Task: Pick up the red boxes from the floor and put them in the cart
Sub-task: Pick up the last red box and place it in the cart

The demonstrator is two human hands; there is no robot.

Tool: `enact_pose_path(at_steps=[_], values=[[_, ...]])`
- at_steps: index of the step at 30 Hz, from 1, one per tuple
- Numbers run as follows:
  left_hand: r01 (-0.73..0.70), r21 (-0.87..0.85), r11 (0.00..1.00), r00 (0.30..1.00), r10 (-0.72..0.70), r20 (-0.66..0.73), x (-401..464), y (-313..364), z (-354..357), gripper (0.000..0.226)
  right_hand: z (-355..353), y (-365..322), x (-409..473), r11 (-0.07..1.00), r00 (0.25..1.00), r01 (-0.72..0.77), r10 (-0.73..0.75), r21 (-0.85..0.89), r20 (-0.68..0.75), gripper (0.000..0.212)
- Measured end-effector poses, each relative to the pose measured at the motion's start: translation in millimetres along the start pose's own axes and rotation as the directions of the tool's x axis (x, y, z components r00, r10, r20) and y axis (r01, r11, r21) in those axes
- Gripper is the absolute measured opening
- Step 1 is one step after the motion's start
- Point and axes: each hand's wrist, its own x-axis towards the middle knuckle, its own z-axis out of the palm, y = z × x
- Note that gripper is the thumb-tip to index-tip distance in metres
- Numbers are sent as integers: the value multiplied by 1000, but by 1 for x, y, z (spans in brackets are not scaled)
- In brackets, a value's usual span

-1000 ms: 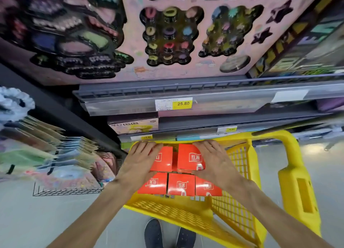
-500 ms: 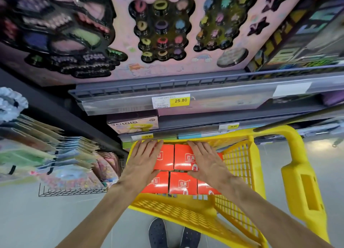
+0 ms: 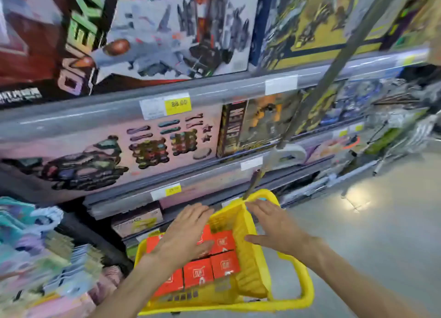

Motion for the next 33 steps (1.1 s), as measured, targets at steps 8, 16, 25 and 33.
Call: enact_pose_path(at_steps=[8, 16, 25, 33], values=[[-381, -175, 908, 925, 373, -76, 134, 185, -104, 73, -174, 65, -176, 923, 892, -382, 382, 49, -242, 78], [-699, -31, 715, 713, 692, -112, 248, 403, -136, 79, -230, 164, -389, 720, 640, -689, 659, 84, -396, 89], [-805, -66, 589, 592, 792, -152, 360, 633, -99, 79, -269, 312, -586, 518, 454, -855, 779, 34, -433, 91], [-811, -88, 579, 585, 795, -158, 468, 771, -66, 78, -298, 457, -661, 478, 437, -878, 781, -24, -446, 87]])
